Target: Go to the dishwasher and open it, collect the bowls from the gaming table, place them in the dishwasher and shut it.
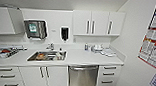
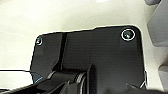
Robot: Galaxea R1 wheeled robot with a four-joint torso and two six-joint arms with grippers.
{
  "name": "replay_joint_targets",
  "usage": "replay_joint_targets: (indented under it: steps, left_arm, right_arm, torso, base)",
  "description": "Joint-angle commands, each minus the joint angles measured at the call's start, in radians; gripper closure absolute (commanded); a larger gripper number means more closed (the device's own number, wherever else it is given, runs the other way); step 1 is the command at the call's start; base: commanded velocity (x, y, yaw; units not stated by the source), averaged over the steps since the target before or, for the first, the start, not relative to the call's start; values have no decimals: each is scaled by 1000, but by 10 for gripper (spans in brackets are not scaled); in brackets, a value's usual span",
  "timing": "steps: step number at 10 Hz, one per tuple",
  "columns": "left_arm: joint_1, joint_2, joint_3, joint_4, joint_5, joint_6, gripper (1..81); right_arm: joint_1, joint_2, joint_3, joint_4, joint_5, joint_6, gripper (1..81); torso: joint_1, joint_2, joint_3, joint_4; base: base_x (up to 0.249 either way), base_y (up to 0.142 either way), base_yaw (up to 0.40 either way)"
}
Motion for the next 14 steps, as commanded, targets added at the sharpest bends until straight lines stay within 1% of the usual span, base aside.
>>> replay_joint_targets:
  steps: [1,5,14]
  left_arm:
    - [-61,-9,12,-4,48,2,10]
    - [-61,-7,12,-4,48,2,10]
    - [-61,-7,12,-4,48,2,10]
  right_arm:
    - [58,-10,5,3,-50,0,10]
    - [60,-8,3,1,-51,0,10]
    - [60,-10,2,3,-49,0,10]
  torso:
    - [0,0,0,0]
    - [0,0,0,0]
    - [0,-1,0,0]
  base:
    - [113,0,0]
    - [107,0,0]
    - [107,72,0]
